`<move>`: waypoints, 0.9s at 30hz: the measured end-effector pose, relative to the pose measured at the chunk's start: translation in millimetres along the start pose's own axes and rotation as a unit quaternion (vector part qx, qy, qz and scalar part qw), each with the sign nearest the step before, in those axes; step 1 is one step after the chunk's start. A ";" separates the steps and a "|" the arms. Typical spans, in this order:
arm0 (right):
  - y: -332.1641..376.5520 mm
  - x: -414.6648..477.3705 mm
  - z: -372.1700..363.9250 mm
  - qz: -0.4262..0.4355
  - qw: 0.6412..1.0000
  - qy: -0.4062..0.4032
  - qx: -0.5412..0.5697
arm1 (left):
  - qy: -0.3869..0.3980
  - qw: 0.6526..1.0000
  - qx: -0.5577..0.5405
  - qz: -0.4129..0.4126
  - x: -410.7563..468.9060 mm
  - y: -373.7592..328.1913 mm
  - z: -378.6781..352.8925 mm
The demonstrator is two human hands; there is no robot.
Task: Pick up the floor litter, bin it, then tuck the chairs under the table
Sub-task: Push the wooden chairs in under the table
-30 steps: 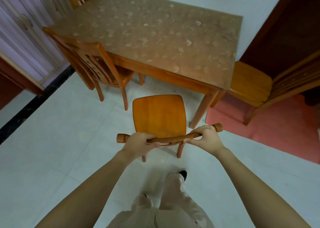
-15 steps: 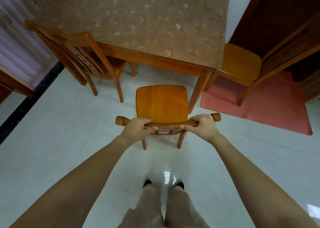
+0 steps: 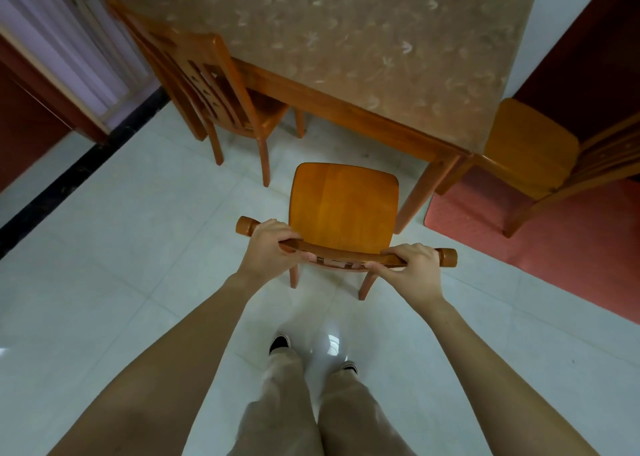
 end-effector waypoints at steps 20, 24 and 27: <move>29.6 66.3 -23.4 -0.032 0.999 -0.023 0.005 | 0.037 0.998 -0.012 -0.045 91.2 44.2 26.0; 36.5 81.4 -30.7 -0.046 0.999 -0.029 0.003 | 0.036 0.997 -0.031 -0.063 111.0 52.9 33.7; 40.1 91.2 -35.3 -0.050 0.998 -0.038 0.002 | 0.031 0.995 -0.039 -0.082 125.9 60.9 36.3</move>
Point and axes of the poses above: each hand's wrist, its own x-axis towards the middle knuckle, its own z-axis out of the back of the hand, y = z × x, the point moved 2 cm from there along x, towards the middle knuckle, and after that the axes turned 1 degree about -z, right-handed, at the moved point
